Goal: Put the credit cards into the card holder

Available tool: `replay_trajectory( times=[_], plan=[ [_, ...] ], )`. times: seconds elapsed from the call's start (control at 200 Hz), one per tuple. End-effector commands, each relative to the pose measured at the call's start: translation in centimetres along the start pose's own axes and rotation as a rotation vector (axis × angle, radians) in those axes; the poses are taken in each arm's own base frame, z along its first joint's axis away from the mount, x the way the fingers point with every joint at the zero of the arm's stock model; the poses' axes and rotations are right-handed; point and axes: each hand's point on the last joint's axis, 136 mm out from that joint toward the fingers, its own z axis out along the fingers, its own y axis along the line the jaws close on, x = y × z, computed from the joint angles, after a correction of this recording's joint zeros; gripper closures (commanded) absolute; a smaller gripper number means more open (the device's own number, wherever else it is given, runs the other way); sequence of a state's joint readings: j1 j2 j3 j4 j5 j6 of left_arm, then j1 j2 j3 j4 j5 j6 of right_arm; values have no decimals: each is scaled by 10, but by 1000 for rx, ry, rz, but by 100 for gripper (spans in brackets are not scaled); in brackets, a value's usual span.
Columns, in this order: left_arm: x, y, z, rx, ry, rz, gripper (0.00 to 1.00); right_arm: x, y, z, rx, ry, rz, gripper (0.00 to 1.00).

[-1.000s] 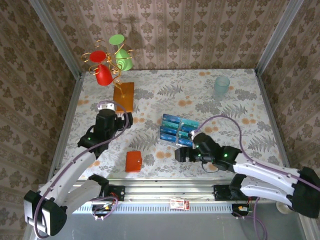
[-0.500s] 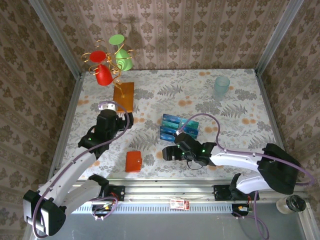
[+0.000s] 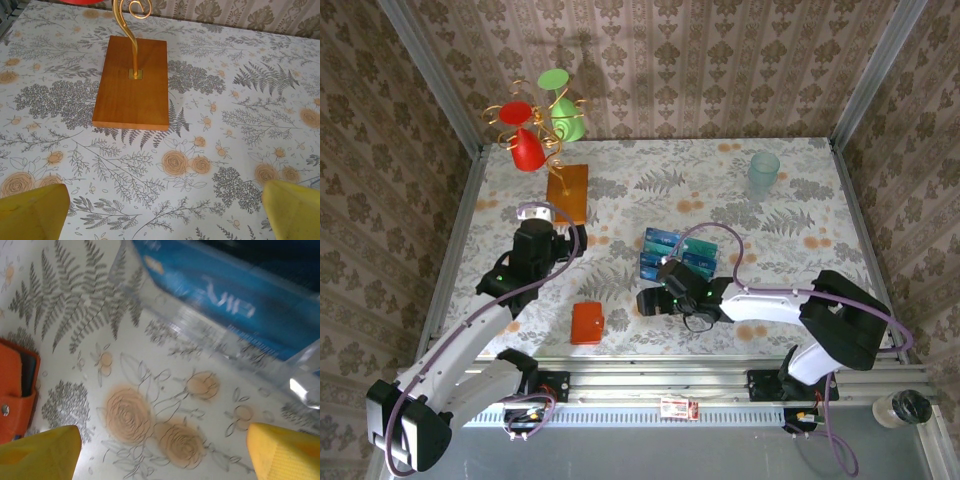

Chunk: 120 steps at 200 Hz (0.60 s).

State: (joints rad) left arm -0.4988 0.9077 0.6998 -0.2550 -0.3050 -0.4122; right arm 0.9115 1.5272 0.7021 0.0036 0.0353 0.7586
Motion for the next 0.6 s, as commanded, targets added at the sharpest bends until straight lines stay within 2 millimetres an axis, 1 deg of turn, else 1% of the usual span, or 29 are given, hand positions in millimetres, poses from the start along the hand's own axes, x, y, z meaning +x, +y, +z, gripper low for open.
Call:
replay_trajectory(
  times=[0.0, 0.2, 0.475, 0.595],
  plan=[
    [-2, 2, -2, -5, -27, -23, 0, -24, -9, 1, 28, -61, 8, 13],
    [1, 2, 1, -7, -24, -24, 0, -39, -20, 7, 34, -63, 26, 13],
    [0, 5, -2, -15, -30, -21, 0, -53, -14, 20, 20, -56, 22, 13],
    [0, 5, -2, -16, -33, -23, 0, -61, -18, 25, 29, -60, 23, 13]
  ],
)
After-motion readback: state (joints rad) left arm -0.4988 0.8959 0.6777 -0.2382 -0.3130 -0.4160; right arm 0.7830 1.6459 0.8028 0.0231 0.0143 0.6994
